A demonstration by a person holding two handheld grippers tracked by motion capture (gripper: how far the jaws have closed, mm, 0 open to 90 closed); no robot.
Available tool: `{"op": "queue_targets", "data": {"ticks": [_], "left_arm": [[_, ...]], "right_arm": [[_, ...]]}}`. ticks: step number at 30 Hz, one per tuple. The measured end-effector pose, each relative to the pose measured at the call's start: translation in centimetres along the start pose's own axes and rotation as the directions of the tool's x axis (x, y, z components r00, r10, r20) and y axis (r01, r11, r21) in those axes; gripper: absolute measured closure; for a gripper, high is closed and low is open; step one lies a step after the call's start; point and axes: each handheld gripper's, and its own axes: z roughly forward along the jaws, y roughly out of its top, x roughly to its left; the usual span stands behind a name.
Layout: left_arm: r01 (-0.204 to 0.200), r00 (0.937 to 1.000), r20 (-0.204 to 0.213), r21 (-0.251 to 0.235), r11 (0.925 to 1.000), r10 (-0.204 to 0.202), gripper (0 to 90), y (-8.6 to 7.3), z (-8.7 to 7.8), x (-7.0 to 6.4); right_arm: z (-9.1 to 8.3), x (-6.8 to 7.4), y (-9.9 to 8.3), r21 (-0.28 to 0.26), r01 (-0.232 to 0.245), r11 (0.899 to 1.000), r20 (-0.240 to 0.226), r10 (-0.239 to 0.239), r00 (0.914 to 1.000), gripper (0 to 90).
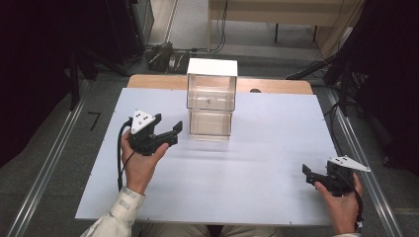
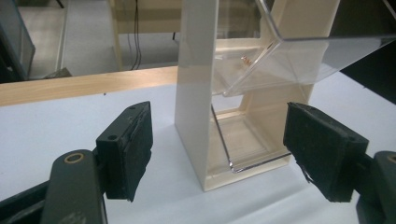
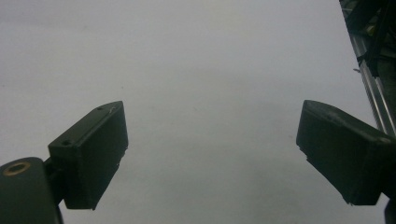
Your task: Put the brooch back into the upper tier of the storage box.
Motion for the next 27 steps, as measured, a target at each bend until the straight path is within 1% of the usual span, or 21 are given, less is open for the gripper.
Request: {"op": "queue_targets", "data": {"ticks": [4, 8, 15, 21, 26, 27], "left_arm": [[0.004, 0.9999, -0.010, 0.002, 1.0000, -0.004, 24.5, -0.4, -0.1, 0.3], [0.005, 0.9998, -0.019, -0.008, 1.0000, -0.005, 24.4, -0.6, -0.2, 0.4], [-0.005, 0.9995, -0.030, 0.000, 1.0000, 0.005, 23.7, -1.1, -0.2, 0.6], [0.001, 0.9992, -0.041, 0.008, 1.0000, -0.001, 23.2, -1.6, -0.2, 0.8], [-0.001, 0.9987, -0.051, 0.022, 0.9998, 0.002, 20.9, -2.0, -0.2, 1.0], [0.001, 0.9985, -0.054, 0.017, 0.9998, 0.000, 20.6, -2.0, -0.2, 1.1]], "right_arm": [[0.0, 0.0, 0.0, 0.002, 0.000, 1.000, 0.002, 0.000, 1.0000, 7.5], [0.0, 0.1, 0.0, 0.002, -0.001, 1.000, 0.002, 0.001, 1.0000, 7.5], [0.0, 0.0, 0.0, 0.000, 0.001, 1.000, 0.000, -0.001, 1.0000, 7.5], [0.0, 0.0, 0.0, 0.000, 0.003, 1.000, -0.001, -0.003, 1.0000, 7.4], [0.0, 0.0, 0.0, 0.000, 0.002, 1.000, 0.000, -0.002, 1.0000, 7.5], [0.0, 0.0, 0.0, 0.000, 0.002, 1.000, 0.000, -0.002, 1.0000, 7.4]]}}
